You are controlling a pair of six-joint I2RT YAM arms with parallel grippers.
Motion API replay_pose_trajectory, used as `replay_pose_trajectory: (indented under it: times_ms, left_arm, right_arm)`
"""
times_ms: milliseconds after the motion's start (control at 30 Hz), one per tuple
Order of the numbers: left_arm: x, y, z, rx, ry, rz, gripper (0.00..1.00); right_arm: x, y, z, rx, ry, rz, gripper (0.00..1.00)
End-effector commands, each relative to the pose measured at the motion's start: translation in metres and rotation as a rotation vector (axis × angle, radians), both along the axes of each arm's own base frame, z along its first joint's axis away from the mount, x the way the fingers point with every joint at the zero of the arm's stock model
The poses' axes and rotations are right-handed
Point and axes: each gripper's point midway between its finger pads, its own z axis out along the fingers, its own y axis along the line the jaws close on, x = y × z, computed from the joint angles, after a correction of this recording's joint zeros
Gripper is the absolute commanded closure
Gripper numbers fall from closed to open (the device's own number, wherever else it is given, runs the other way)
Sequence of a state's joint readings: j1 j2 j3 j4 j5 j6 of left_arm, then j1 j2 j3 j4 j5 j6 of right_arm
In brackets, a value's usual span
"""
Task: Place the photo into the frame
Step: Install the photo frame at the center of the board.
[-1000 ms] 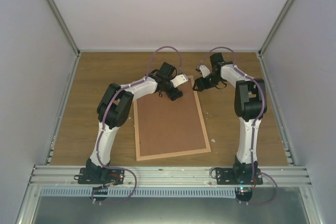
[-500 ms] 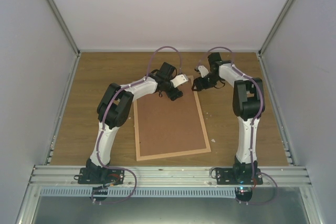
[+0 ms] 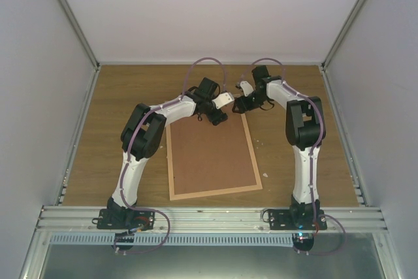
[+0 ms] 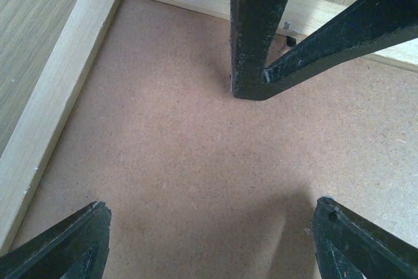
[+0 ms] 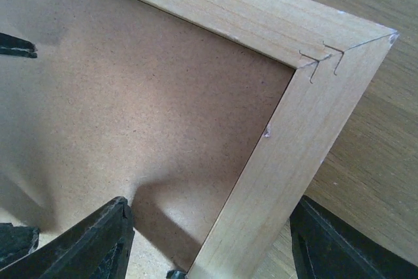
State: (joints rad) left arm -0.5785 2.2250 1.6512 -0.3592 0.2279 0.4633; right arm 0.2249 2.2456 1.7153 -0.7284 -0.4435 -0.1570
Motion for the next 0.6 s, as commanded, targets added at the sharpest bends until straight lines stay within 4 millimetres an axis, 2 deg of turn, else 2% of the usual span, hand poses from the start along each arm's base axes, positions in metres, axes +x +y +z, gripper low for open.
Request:
replay_pose_trajectory:
  times_ms: [0,133,333,467,567]
  left_arm:
    - [-0.014,0.008,-0.047,0.099,0.069,-0.001,0.16]
    - [-0.014,0.007,-0.047,0.098,0.070,0.000,0.16]
    - [-0.015,0.007,-0.048,0.098,0.077,0.002,0.16]
    - [-0.015,0.008,-0.049,0.103,0.076,0.004,0.16]
    - [-0.015,0.008,-0.049,0.103,0.077,0.005,0.16]
  right_arm:
    - [-0.026,0.006,-0.012,0.031,0.100,0.025,0.34]
    - [-0.025,-0.003,0.006,0.039,0.068,0.002,0.34]
    - [-0.026,-0.020,0.002,-0.031,0.057,-0.041,0.34]
    - [-0.022,-0.023,0.012,-0.018,0.035,-0.071,0.34]
    - [-0.019,-0.023,0.022,-0.002,0.028,-0.101,0.29]
